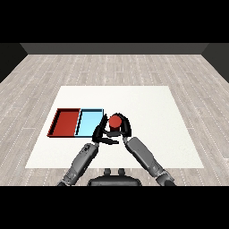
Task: Pick the red can and put it in the red box
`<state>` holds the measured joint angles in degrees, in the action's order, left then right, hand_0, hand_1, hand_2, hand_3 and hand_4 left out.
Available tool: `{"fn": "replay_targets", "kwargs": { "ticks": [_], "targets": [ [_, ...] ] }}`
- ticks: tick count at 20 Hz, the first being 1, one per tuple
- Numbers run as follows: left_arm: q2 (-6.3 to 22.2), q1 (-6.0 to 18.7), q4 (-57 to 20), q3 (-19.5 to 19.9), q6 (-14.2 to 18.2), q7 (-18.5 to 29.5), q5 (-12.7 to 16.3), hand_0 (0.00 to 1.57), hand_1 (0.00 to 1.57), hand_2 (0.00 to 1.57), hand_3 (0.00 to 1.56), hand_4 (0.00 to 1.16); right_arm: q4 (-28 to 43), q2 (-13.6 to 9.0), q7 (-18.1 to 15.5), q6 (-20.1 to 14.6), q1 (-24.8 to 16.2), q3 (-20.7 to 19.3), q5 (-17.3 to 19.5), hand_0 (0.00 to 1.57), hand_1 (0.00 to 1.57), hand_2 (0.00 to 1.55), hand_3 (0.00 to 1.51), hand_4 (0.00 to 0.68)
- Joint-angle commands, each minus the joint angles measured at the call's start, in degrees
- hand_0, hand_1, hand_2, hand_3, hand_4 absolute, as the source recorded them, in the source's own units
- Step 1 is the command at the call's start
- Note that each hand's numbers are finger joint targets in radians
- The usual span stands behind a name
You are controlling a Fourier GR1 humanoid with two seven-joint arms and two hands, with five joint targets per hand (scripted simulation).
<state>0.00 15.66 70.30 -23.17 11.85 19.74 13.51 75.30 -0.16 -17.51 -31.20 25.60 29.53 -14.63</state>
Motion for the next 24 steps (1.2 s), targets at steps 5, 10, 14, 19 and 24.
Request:
{"fn": "replay_targets", "kwargs": {
  "ticks": [5, 10, 14, 19, 24],
  "targets": [
    [0.0, 1.7, -2.5, -1.6, -0.2, 2.8, 3.1, 0.00, 0.00, 0.00, 0.00, 0.00, -8.6, 0.2, -5.3, -0.5, 7.3, 1.6, -9.2, 1.49, 1.49, 1.44, 1.37, 0.622],
    [0.0, 5.4, -3.3, -8.0, 6.6, 2.2, 7.0, 0.00, 0.00, 0.00, 0.00, 0.00, -2.1, 0.2, -2.1, -5.1, 3.9, 7.0, -6.5, 1.50, 1.50, 1.45, 1.38, 0.618],
    [0.0, 4.8, -2.5, -4.1, 2.3, 2.2, 4.8, 0.00, 0.00, 0.00, 0.00, 0.00, -5.2, 0.2, -3.0, -5.0, 6.1, 7.9, -7.4, 1.48, 1.48, 1.46, 1.37, 0.632],
    [0.6, 2.5, -0.6, -3.9, 8.1, -0.3, -0.1, 0.00, 0.00, 0.00, 0.00, 0.43, -0.1, 0.1, 1.0, -6.7, 5.8, 9.0, -5.4, 1.47, 1.47, 1.45, 1.37, 0.630],
    [0.0, 3.9, -1.0, -4.1, 17.3, -3.3, 5.9, 1.57, 1.57, 1.56, 1.49, 0.99, -0.4, 0.1, -1.4, -7.2, 4.3, 11.0, -8.1, 1.48, 1.48, 1.45, 1.37, 0.632]
  ]
}}
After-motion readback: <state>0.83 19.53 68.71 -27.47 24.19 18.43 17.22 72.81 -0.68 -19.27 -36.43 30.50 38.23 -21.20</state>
